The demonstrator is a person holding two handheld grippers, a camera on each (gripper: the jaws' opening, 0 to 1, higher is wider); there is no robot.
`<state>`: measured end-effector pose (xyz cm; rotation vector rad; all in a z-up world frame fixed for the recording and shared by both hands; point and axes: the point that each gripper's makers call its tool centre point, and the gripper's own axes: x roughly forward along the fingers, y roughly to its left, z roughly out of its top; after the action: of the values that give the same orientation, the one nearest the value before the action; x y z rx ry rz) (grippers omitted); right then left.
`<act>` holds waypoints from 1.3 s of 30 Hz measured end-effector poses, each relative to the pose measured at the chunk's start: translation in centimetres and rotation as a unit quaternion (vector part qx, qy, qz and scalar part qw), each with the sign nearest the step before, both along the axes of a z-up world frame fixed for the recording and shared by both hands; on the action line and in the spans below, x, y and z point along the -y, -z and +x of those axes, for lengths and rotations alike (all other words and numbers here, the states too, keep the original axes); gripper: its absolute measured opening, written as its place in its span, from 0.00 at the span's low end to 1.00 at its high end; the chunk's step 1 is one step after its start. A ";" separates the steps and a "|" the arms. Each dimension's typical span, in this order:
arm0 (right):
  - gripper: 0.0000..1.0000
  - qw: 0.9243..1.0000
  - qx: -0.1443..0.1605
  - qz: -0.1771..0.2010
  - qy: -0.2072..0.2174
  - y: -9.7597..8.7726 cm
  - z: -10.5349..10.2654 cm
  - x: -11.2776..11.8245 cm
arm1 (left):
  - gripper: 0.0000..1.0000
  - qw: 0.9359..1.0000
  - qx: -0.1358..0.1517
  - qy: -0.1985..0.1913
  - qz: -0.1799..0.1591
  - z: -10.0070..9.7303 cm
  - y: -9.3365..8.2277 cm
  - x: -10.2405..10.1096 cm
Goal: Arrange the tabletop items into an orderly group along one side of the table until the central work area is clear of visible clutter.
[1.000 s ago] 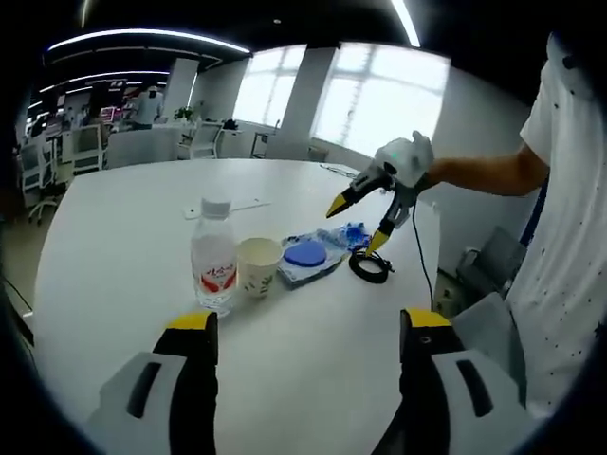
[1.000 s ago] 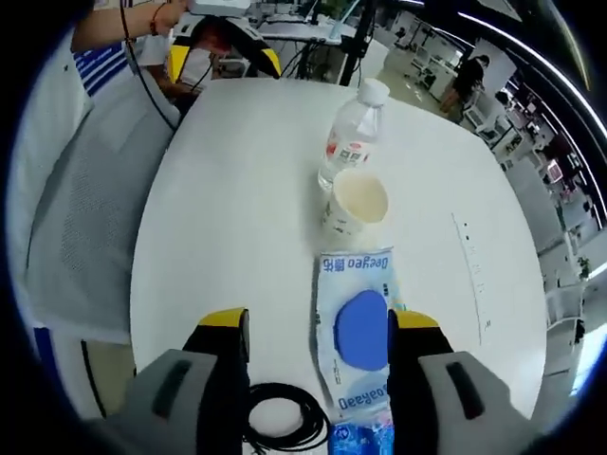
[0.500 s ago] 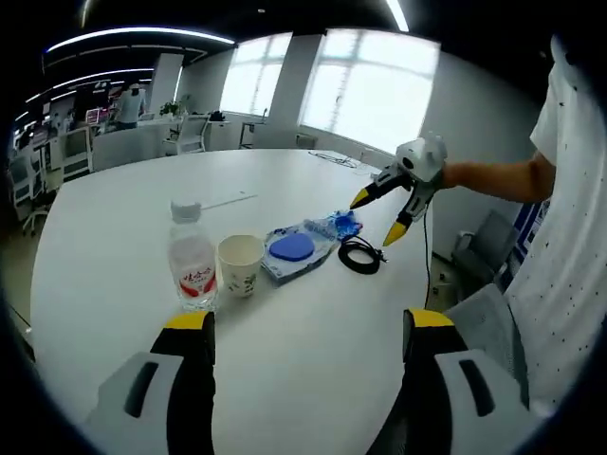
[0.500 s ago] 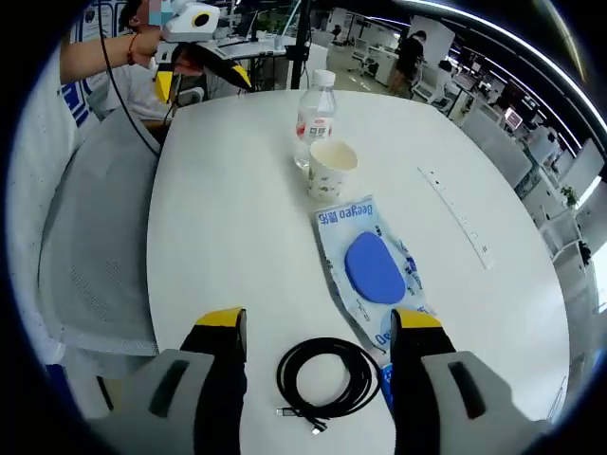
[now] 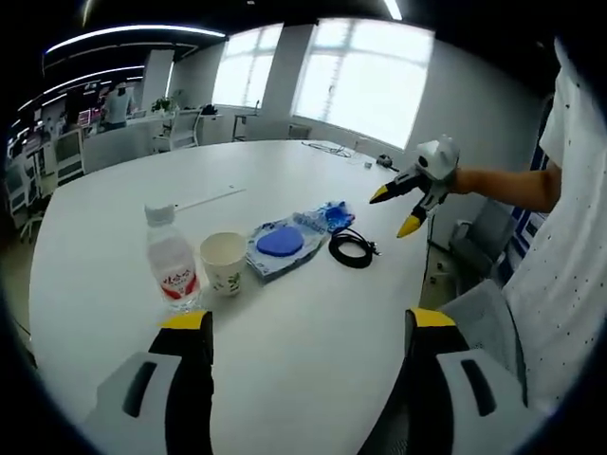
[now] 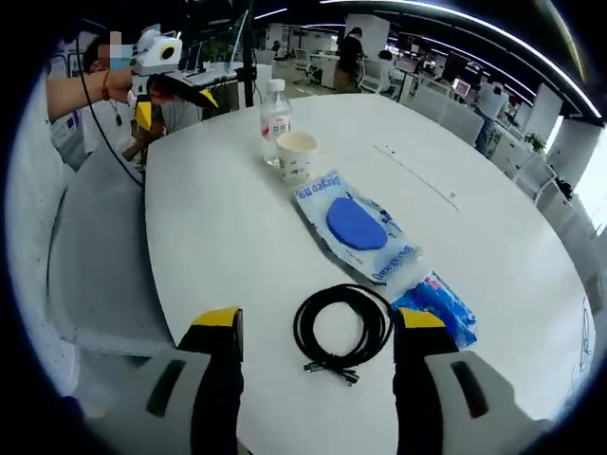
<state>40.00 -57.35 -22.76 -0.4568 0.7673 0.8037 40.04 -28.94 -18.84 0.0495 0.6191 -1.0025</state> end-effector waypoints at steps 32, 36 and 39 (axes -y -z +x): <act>0.65 0.990 -0.037 0.046 0.128 2.0 -6.6 8.2 | 0.86 0.999 -0.035 -0.034 0.004 -2.1 3.1 2.8; 0.65 0.990 -0.036 0.048 0.127 1.9 -6.3 8.2 | 0.86 0.999 -0.035 -0.038 0.004 -2.1 3.1 2.7; 0.65 0.990 -0.034 0.049 0.125 1.8 -6.1 8.0 | 0.85 0.999 -0.034 -0.038 0.004 -2.1 3.1 2.7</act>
<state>33.94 -65.38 -24.54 -0.2406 0.8266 0.6216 37.90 -31.68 -21.90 -0.0014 0.6833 -0.9303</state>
